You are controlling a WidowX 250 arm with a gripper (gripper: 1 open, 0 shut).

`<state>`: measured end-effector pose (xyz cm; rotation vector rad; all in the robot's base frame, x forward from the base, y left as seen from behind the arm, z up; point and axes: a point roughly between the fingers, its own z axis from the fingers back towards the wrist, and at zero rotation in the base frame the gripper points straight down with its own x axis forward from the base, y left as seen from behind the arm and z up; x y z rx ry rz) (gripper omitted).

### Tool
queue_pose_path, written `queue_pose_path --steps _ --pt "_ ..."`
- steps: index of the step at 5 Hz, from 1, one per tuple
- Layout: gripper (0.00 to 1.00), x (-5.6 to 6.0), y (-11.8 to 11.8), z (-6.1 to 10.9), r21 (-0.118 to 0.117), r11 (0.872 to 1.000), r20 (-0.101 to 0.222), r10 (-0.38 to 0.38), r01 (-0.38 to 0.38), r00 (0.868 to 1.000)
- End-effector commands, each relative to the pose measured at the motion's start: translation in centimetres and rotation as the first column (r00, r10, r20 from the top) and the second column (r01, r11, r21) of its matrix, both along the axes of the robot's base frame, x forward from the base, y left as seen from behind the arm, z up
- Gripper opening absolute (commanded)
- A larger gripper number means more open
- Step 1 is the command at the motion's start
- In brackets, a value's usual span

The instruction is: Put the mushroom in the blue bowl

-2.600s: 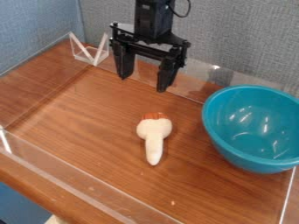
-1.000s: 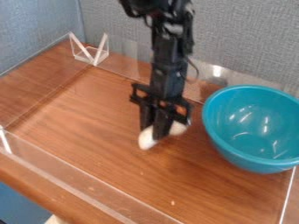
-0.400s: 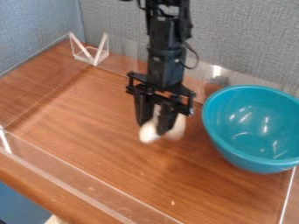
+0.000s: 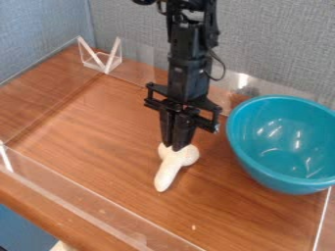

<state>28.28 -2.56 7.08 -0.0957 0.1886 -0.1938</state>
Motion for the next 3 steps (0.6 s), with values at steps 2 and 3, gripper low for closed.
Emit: queue_pose_path --steps 2,3 --pt "1.00 -0.2 1.4 0.5 -0.012 0.999 0.049 -0.040 0.040 0.998" --pt "1.00 -0.5 2.3 0.2 -0.017 0.998 0.056 -0.066 0.067 0.996"
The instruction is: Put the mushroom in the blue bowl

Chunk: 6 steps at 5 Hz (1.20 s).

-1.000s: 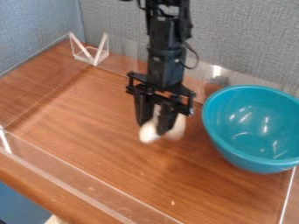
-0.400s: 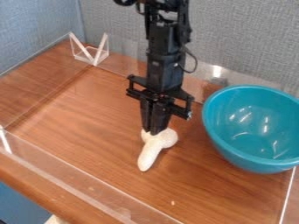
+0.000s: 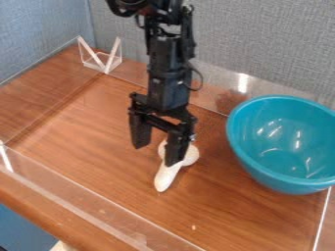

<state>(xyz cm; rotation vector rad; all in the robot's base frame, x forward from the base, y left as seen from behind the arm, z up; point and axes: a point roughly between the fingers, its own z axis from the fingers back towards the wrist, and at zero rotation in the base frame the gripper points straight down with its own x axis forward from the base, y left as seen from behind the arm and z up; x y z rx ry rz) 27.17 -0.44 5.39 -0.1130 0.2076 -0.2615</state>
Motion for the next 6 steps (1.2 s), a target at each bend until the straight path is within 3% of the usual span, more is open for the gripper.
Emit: queue_pose_path --steps 1,2,3,4,6 --pt "1.00 1.1 -0.8 0.1 -0.006 1.000 0.083 -0.019 0.020 0.996" --pt "1.00 1.6 -1.8 -1.7 -0.010 0.999 0.085 -0.038 0.039 0.996" --pt "1.00 1.7 -1.0 -2.0 -0.011 0.996 0.083 -0.086 0.088 0.993" --pt "0.00 1.7 -0.2 -1.9 -0.009 0.991 0.083 -0.132 0.133 0.988" --pt "0.00 1.6 -2.0 -1.7 0.003 0.992 0.099 -0.127 0.128 0.987"
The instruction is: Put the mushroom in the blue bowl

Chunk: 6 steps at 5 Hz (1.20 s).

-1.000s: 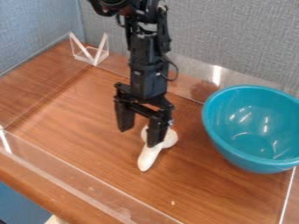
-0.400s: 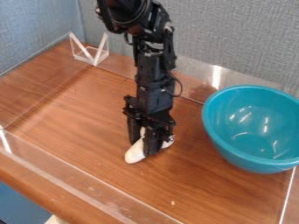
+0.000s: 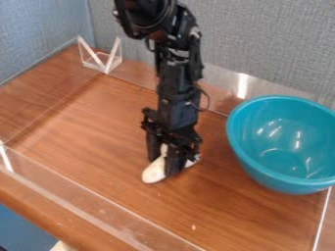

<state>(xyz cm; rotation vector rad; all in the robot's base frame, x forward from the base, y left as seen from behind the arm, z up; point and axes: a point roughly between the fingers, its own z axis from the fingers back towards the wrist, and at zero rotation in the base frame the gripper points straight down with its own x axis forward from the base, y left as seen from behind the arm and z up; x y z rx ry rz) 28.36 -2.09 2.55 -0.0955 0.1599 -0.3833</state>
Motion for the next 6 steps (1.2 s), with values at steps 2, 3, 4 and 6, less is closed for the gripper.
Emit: queue_pose_path --steps 2,3,4,6 --pt "0.00 0.1 -0.4 1.8 0.001 1.000 0.063 0.001 -0.001 0.998" --pt "0.00 -0.1 -0.4 2.2 0.002 1.000 0.074 0.004 -0.004 0.997" --pt "0.00 -0.1 -1.4 3.2 0.003 1.000 0.084 0.016 -0.016 0.996" --pt "0.00 -0.3 -2.8 5.3 0.007 1.000 0.108 0.015 -0.015 0.994"
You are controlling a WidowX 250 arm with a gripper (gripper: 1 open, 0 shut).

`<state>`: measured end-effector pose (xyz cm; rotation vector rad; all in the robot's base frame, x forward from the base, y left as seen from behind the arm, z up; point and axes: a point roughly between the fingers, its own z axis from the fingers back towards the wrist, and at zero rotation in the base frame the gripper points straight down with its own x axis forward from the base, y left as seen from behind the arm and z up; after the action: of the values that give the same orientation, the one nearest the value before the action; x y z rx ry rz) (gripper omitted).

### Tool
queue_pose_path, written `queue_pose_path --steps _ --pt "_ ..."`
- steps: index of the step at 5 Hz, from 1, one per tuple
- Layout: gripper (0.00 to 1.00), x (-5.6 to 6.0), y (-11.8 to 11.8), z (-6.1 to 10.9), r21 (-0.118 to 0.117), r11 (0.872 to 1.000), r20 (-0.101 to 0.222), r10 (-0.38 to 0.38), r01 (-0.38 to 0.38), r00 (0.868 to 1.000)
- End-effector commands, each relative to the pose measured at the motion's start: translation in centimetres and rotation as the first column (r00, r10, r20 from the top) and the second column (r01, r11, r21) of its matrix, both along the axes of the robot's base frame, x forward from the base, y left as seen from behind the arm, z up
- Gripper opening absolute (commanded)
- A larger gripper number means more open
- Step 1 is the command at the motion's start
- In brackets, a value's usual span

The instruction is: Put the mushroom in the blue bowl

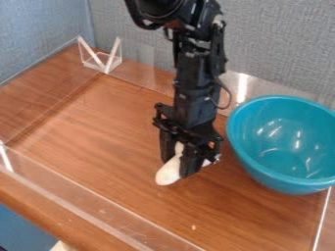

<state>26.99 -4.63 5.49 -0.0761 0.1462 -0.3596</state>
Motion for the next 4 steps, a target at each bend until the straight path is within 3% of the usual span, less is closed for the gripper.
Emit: queue_pose_path --steps 1,3,4 --pt "0.00 1.0 -0.7 2.8 -0.005 1.000 0.097 -0.009 0.009 0.995" --pt "0.00 0.0 -1.0 5.5 0.007 1.000 0.122 -0.027 0.026 0.992" --pt "0.00 1.2 -0.5 7.0 0.013 0.999 0.133 -0.045 0.044 0.990"
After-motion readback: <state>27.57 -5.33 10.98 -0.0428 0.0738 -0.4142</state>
